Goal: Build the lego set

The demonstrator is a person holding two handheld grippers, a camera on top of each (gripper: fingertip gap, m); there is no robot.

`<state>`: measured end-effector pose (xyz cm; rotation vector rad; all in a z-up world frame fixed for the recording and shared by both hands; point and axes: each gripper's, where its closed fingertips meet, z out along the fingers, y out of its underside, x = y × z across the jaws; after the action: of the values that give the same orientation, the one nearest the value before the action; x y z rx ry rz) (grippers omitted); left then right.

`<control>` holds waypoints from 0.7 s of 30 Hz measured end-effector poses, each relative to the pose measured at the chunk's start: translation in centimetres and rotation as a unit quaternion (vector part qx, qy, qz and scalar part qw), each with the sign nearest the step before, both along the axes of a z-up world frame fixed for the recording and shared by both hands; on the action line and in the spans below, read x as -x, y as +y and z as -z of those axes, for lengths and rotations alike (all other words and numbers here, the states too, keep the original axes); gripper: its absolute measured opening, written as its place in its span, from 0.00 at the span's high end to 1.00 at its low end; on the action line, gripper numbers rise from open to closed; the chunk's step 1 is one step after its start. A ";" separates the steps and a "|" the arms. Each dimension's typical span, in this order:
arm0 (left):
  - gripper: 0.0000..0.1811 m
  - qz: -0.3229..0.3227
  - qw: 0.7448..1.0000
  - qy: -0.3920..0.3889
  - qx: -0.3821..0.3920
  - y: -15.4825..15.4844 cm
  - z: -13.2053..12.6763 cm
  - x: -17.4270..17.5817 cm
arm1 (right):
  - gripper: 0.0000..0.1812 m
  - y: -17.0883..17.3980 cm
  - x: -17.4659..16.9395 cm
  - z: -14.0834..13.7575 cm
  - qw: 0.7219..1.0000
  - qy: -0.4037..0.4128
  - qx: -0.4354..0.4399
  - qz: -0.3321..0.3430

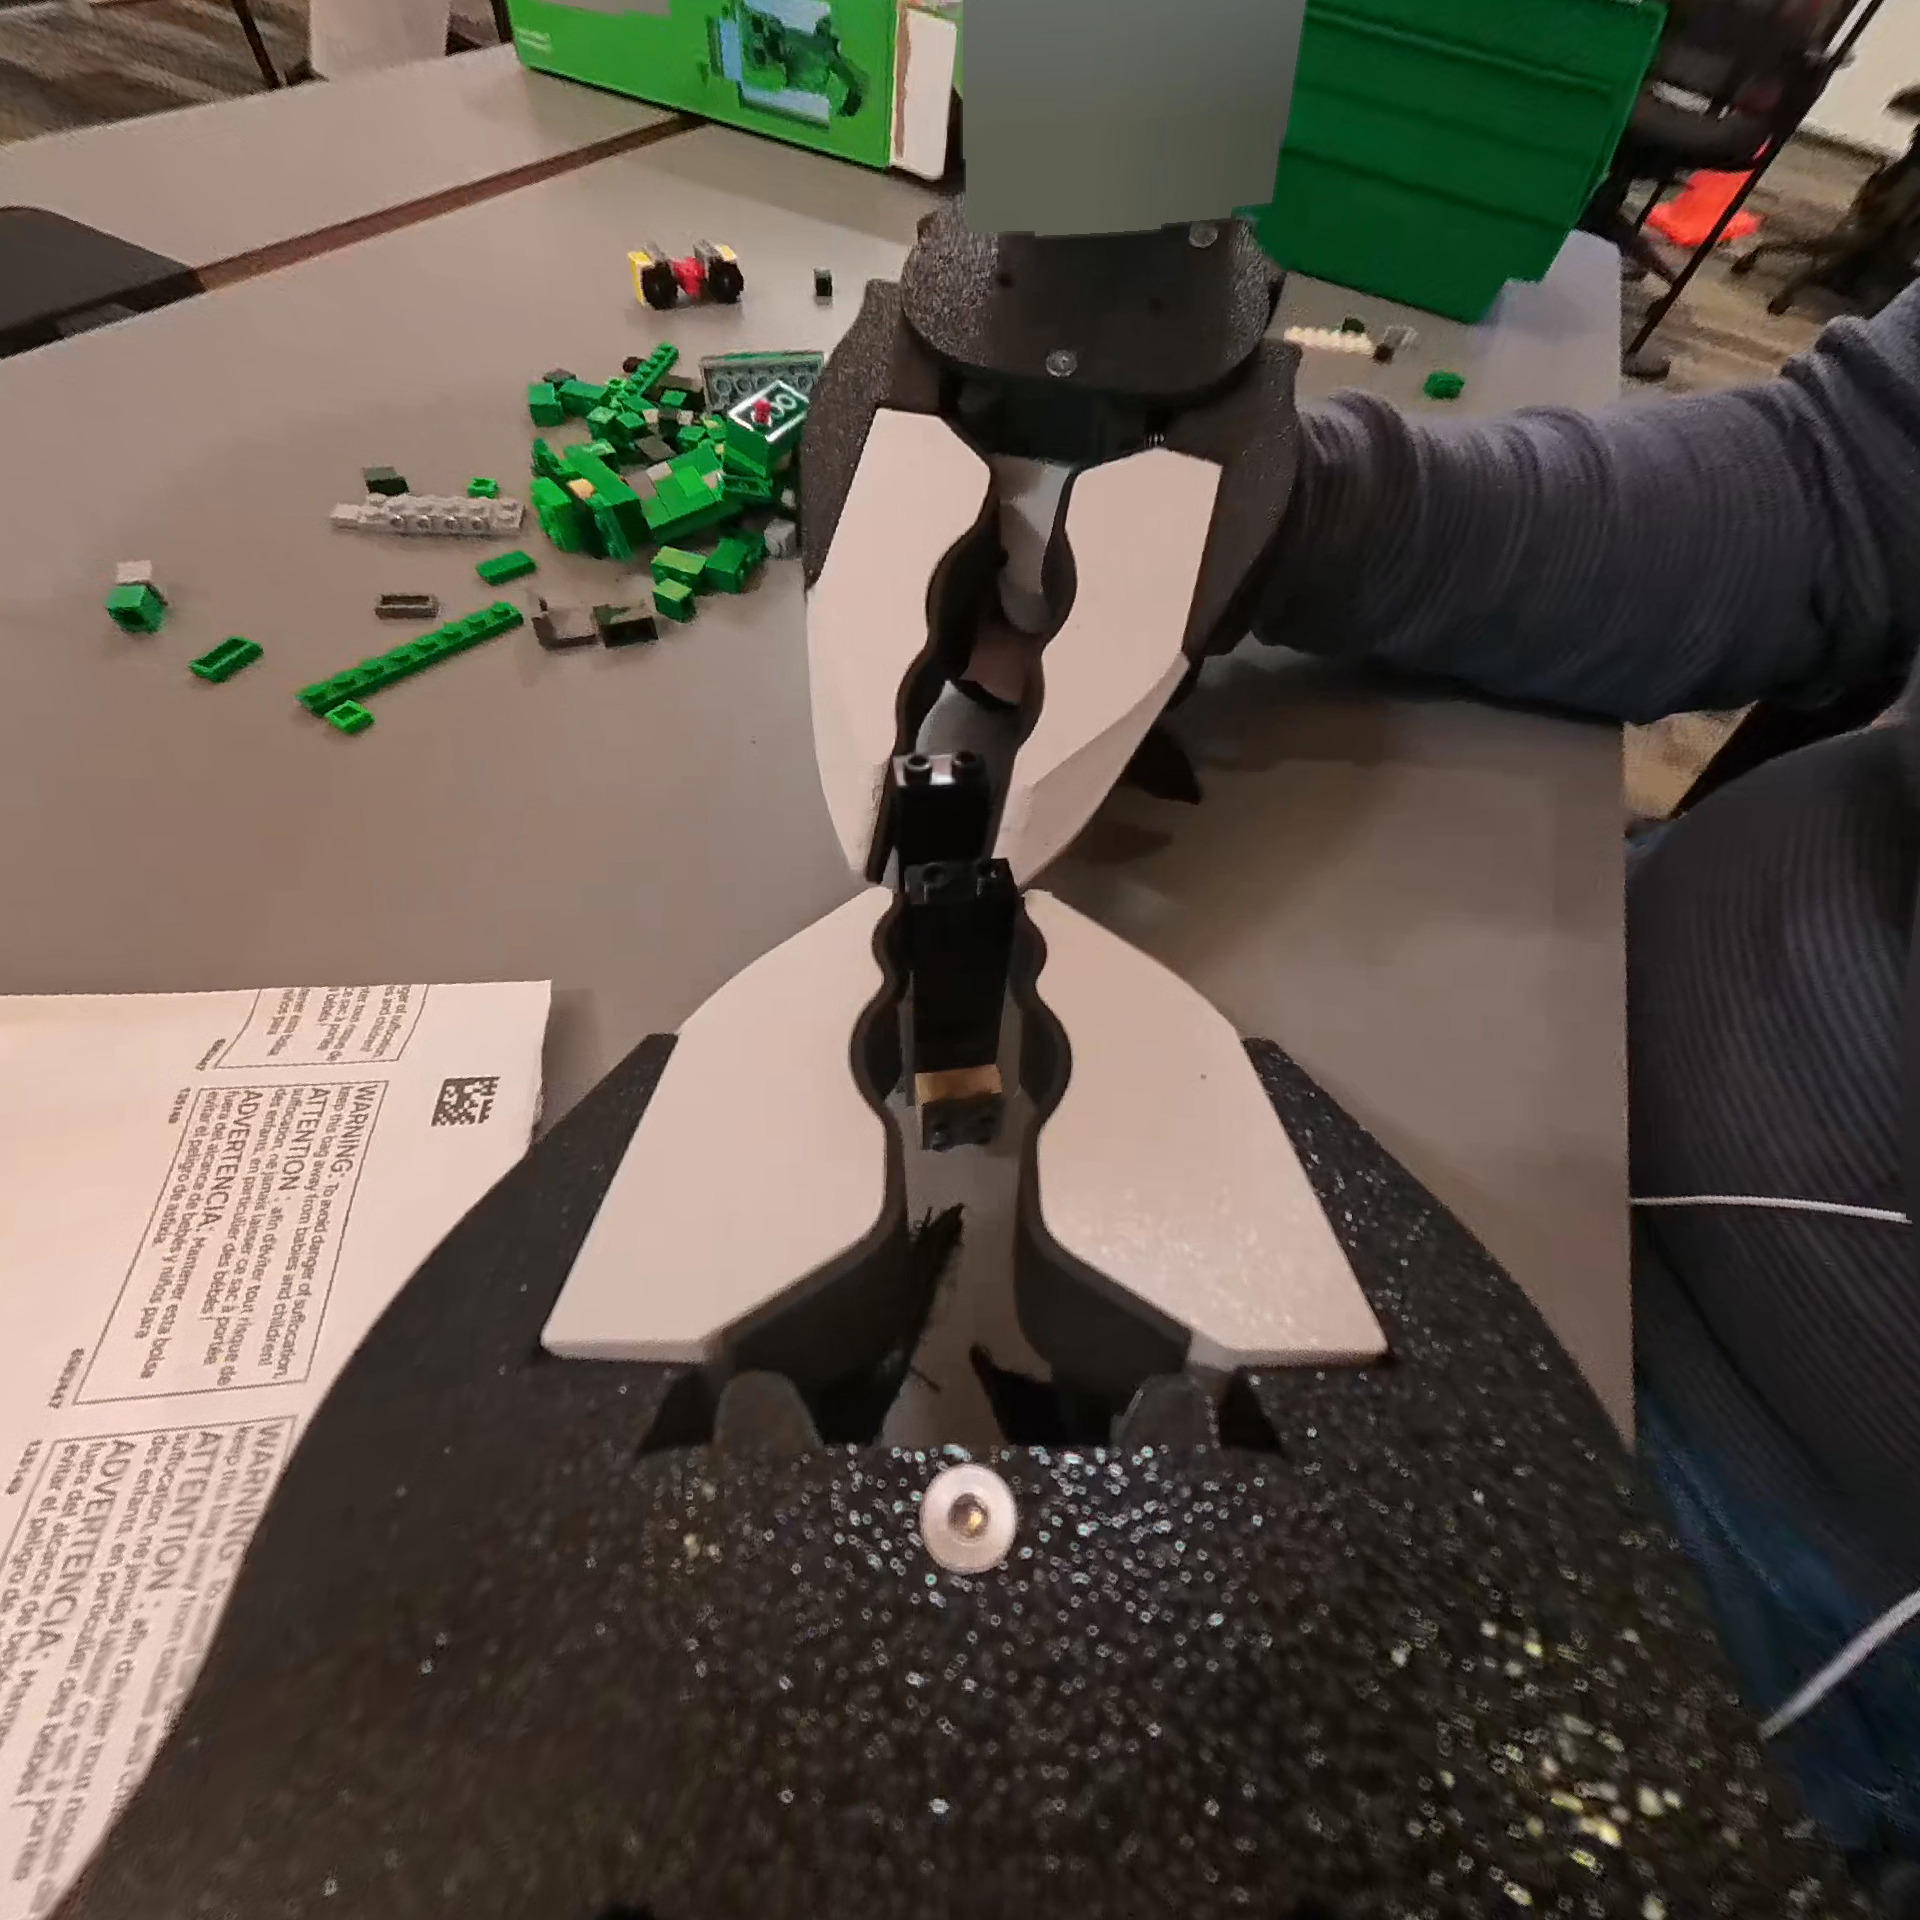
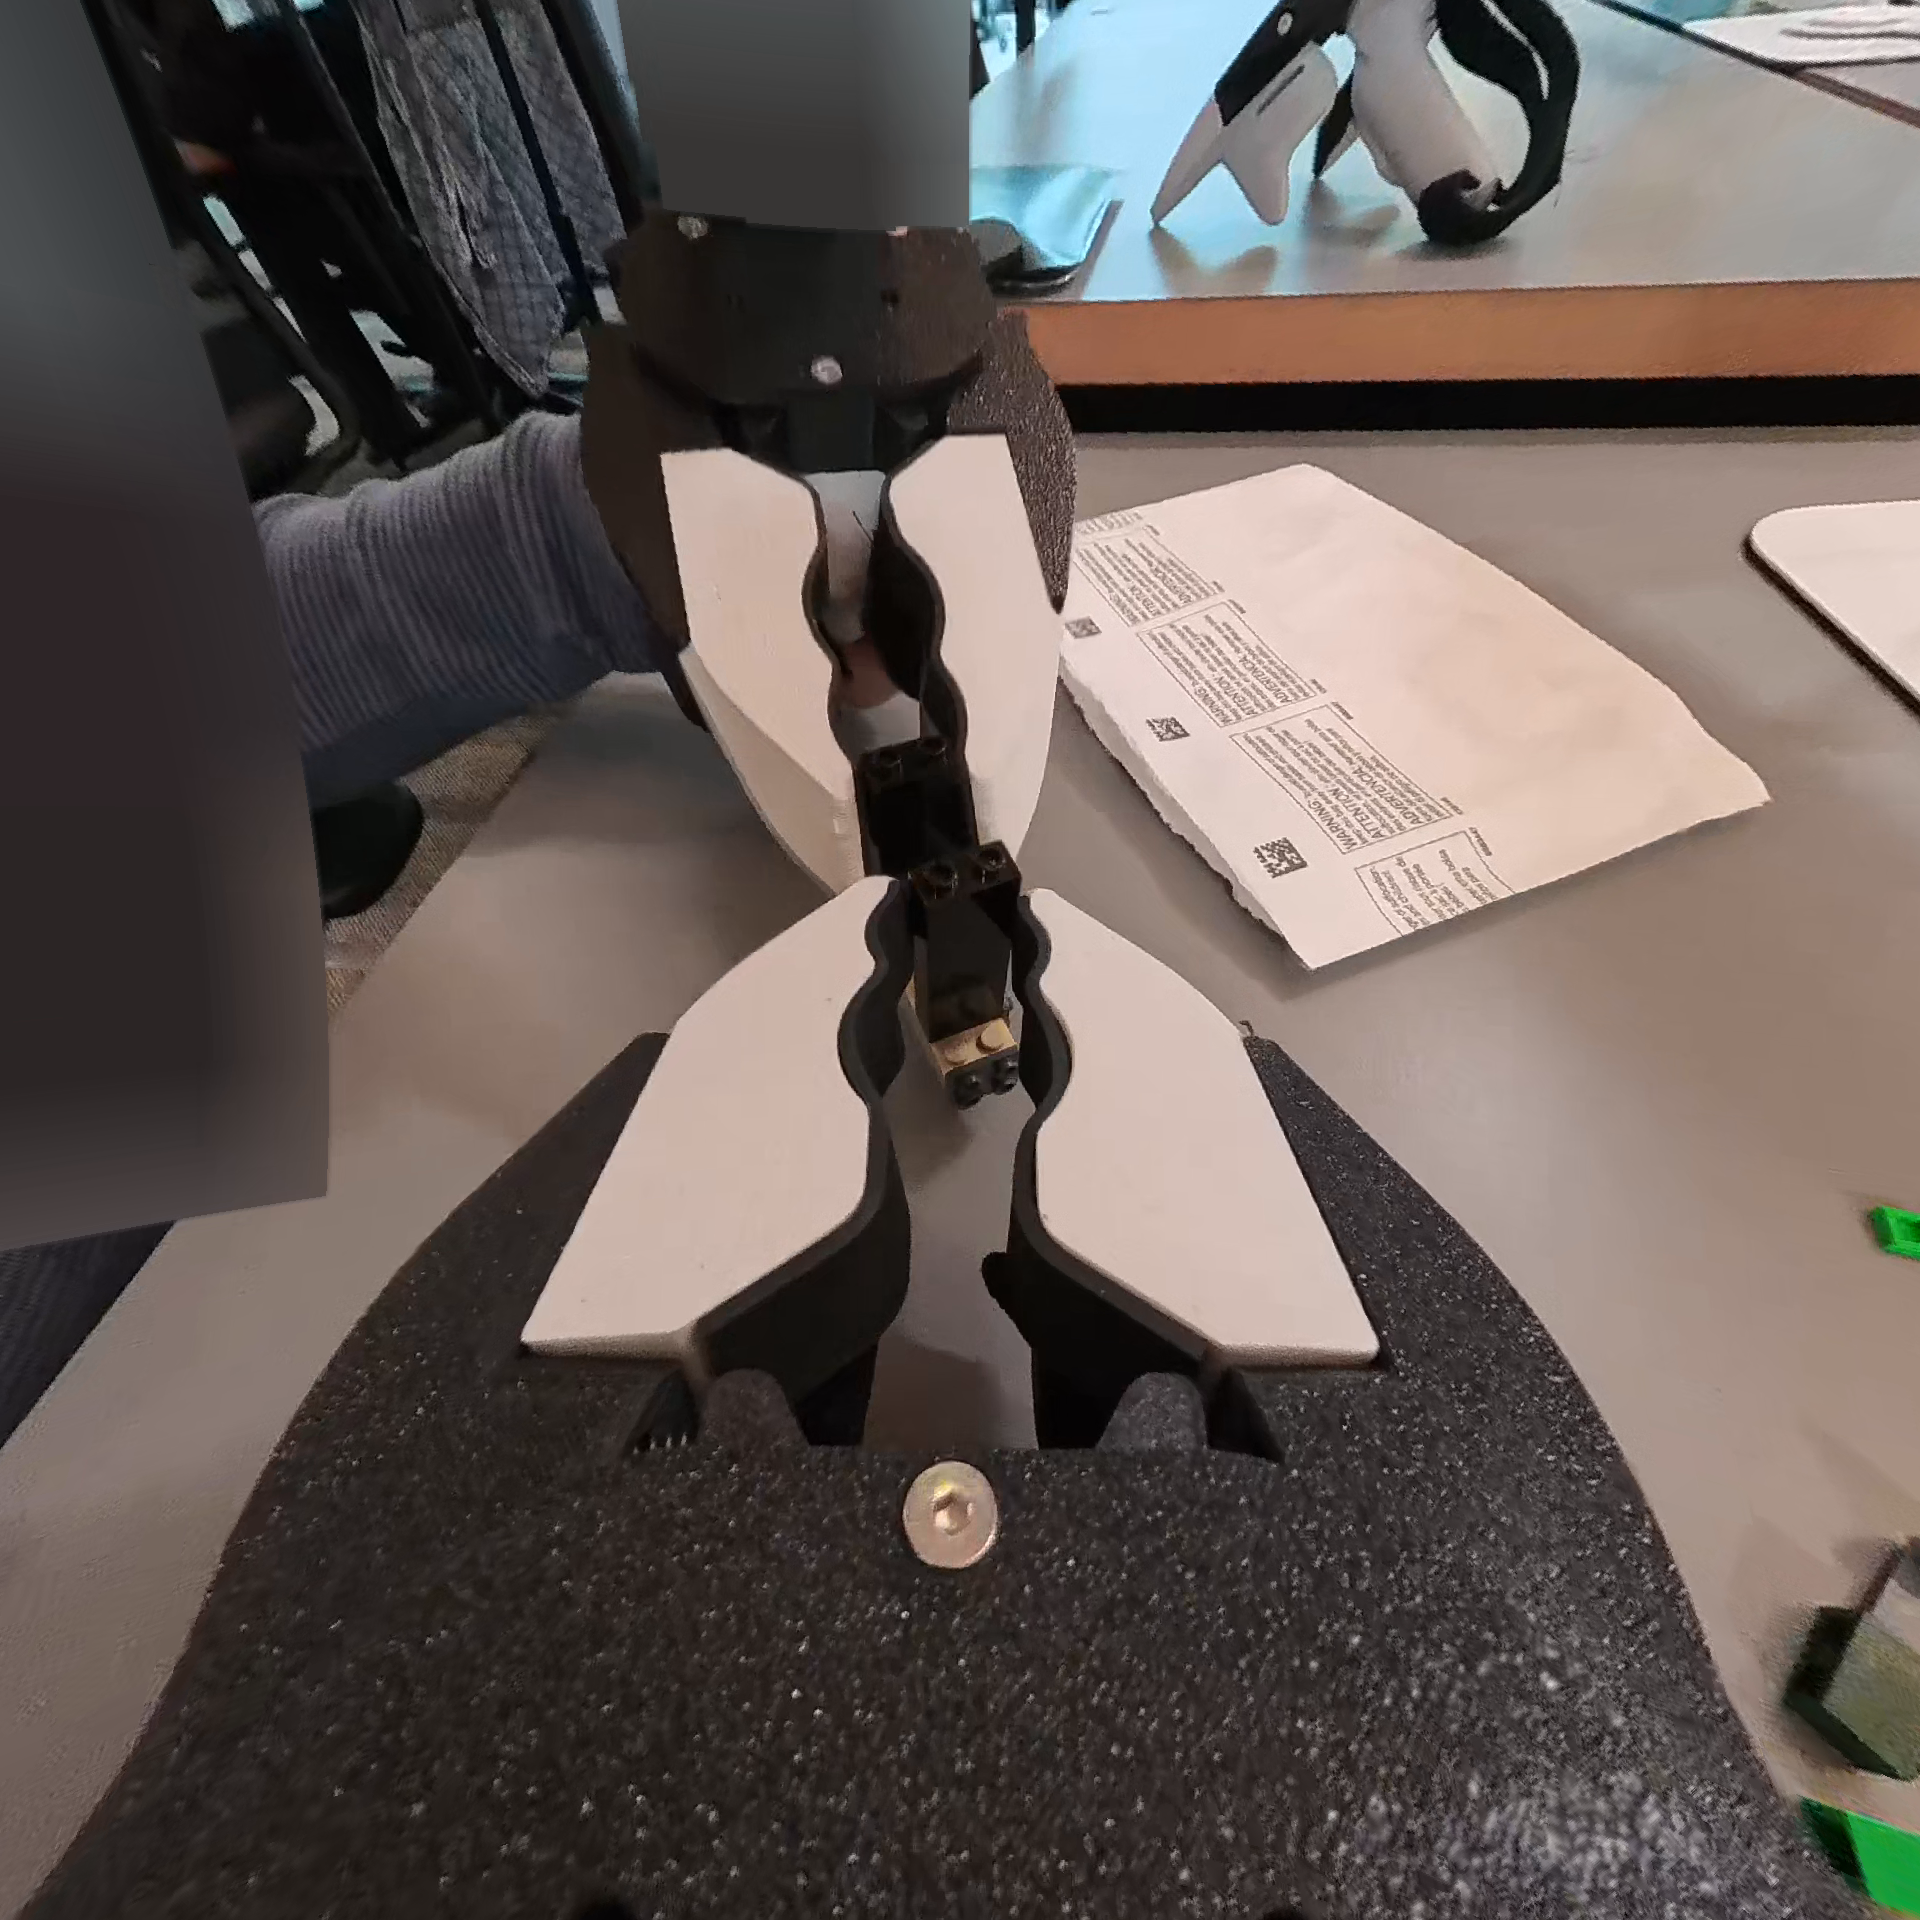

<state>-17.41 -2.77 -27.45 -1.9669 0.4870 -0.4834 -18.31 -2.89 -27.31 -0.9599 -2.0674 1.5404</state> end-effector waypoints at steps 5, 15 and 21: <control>0.90 -0.010 0.999 -0.036 0.017 -1.2 0.2 1.5 | 0.90 1.7 -0.3 -0.7 0.999 0.002 0.036 0.015; 0.90 -0.050 0.991 -0.108 0.056 -0.4 0.4 2.2 | 0.90 1.8 -0.1 1.4 0.994 -0.095 0.026 0.039; 0.90 -0.012 0.992 -0.128 0.009 -1.3 -1.3 1.8 | 0.90 1.2 -0.5 3.2 0.984 -0.103 -0.142 0.033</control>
<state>-19.23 -4.05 -26.18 -1.8905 0.2971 -0.7162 -17.77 -1.71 -30.50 -1.0999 -2.2931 1.1128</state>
